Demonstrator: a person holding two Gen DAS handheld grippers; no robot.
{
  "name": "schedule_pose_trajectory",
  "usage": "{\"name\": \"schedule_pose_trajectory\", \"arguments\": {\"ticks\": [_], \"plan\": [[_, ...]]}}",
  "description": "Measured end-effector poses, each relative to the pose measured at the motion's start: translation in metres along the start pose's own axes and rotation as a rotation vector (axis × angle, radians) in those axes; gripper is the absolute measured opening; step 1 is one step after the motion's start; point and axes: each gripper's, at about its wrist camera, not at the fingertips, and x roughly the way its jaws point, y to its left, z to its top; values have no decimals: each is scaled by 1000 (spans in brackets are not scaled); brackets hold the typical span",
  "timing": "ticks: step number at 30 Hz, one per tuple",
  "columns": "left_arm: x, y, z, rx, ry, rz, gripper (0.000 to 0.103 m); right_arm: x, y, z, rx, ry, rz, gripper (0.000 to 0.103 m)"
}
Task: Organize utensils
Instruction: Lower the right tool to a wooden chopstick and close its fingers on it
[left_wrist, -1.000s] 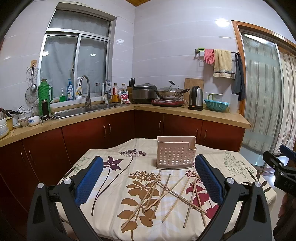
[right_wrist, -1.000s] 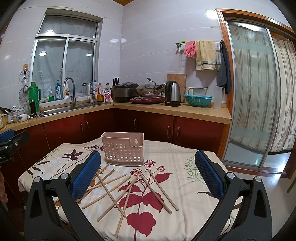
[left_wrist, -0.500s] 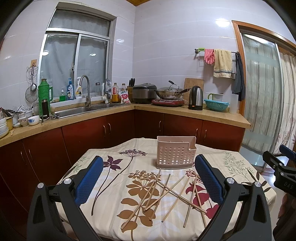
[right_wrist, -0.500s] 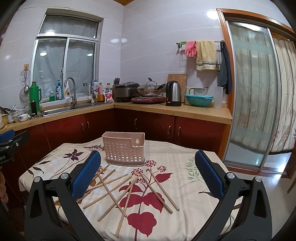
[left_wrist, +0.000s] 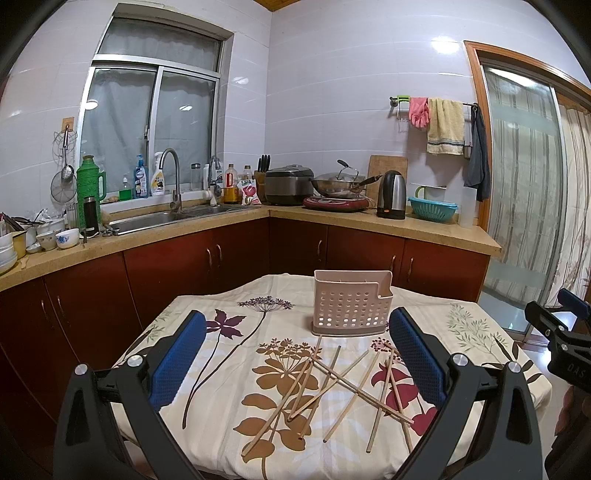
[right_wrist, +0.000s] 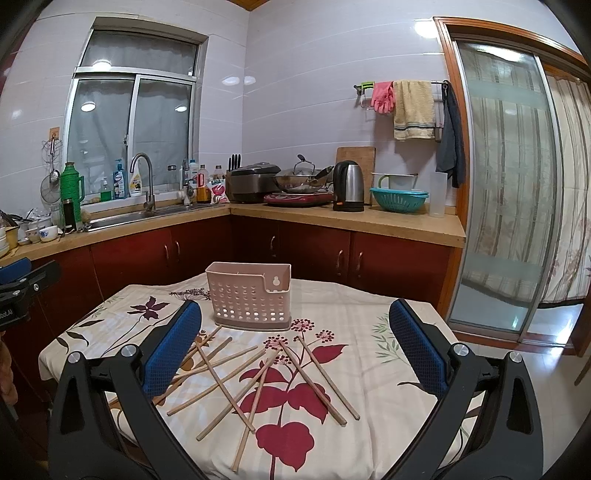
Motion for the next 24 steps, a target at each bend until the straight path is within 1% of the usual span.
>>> {"name": "schedule_pose_trajectory", "arguments": {"ticks": [4, 8, 11, 16, 17, 18, 20, 22, 24], "plan": [[4, -1, -4, 1, 14, 4, 97, 8, 7, -7, -4, 13, 13, 99], [18, 0, -16, 3, 46, 4, 97, 20, 1, -21, -4, 36, 34, 99], [33, 1, -28, 5, 83, 2, 97, 38, 4, -41, -20, 64, 59, 99], [61, 5, -57, 14, 157, 14, 97, 61, 9, -75, -57, 113, 85, 98], [67, 7, -64, 16, 169, 19, 97, 65, 10, -81, -61, 126, 95, 93], [71, 9, -69, 20, 181, 22, 97, 76, 11, -94, -65, 161, 123, 84], [80, 11, -80, 28, 200, 38, 97, 89, 15, -108, -66, 209, 157, 73], [87, 14, -89, 29, 210, 54, 97, 99, 17, -122, -70, 244, 188, 68], [94, 17, -97, 30, 226, 58, 97, 106, 20, -133, -85, 272, 213, 59]]}}
